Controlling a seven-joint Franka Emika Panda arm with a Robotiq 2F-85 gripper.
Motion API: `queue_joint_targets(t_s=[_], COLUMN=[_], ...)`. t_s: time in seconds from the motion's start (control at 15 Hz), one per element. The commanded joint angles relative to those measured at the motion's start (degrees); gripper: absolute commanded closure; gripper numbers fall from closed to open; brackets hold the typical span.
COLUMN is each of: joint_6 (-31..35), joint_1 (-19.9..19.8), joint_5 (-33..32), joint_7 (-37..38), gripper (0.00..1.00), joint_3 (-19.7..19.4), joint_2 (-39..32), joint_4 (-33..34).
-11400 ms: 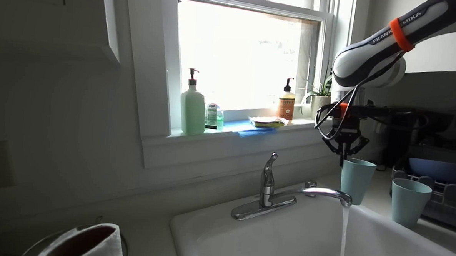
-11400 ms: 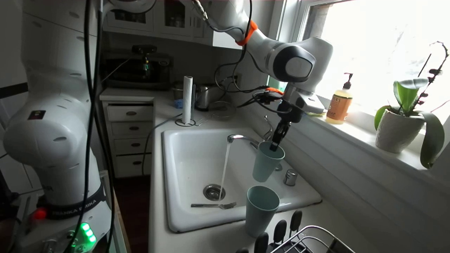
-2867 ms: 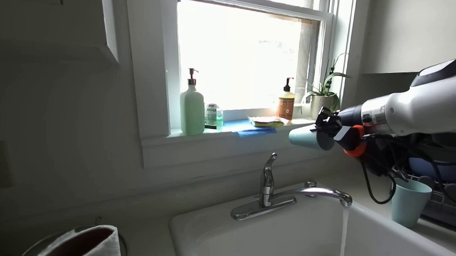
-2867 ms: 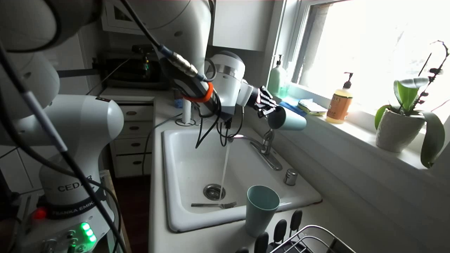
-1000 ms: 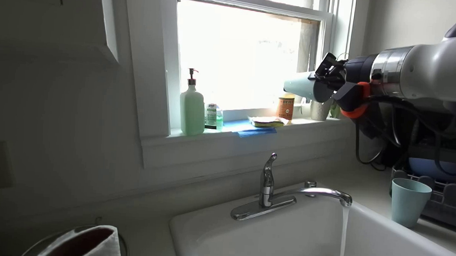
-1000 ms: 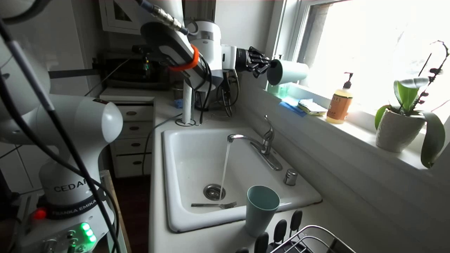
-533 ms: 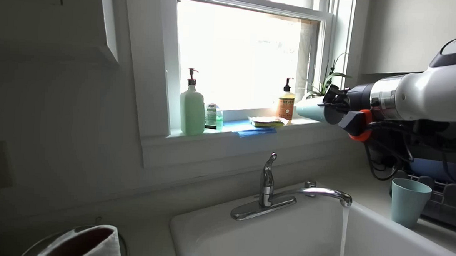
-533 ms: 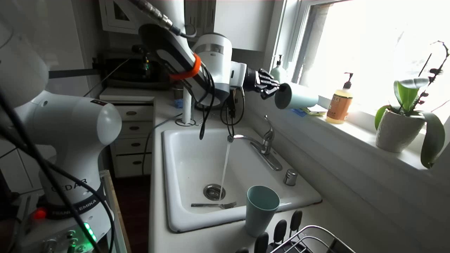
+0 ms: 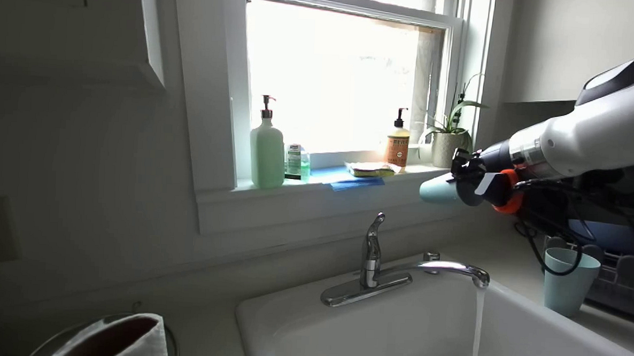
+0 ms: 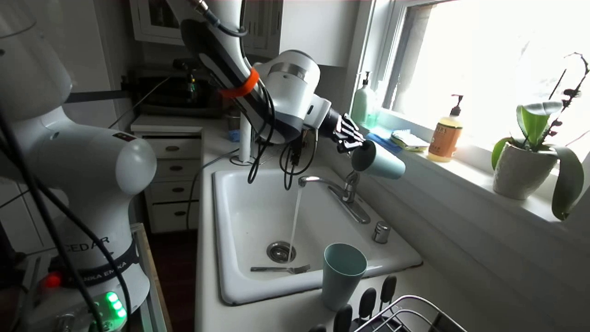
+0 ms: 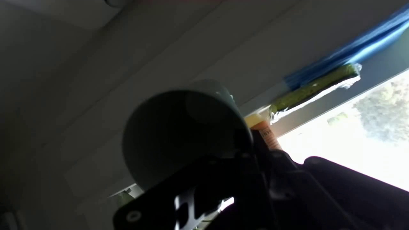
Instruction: Get the grey cup in front, put it under the running water, pour the water in the cup into the sink and then put the cup into the other grey cup
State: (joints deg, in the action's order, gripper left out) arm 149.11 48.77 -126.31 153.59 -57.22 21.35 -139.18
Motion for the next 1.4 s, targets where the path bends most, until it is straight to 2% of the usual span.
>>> queue_joint_targets(t_s=[0.0,0.2,0.33,0.53,0.8,1.07,1.33], joint_6=[5.12,7.83,9.55,8.47,2.59,-6.34,-14.8], joint_1=[-0.08,-0.33,-0.18,0.64,3.35,5.86,7.26], joint_5=[9.92,19.91,29.59,42.81,58.65,71.77,81.22], joint_7=[-6.8,-16.45,-26.23,-39.65,-57.28,-73.64,-85.94], gripper=[0.99,0.99,0.99,0.99,0.99,0.99,0.99], joint_3=[-1.59,-2.74,-3.96,-4.68,-5.29,-5.68,-6.38], joint_2=[-5.56,-8.27,-9.8,-10.52,-8.7,-8.13,-9.07], joint_4=[3.68,4.83,4.53,3.79,3.97,7.27,12.41])
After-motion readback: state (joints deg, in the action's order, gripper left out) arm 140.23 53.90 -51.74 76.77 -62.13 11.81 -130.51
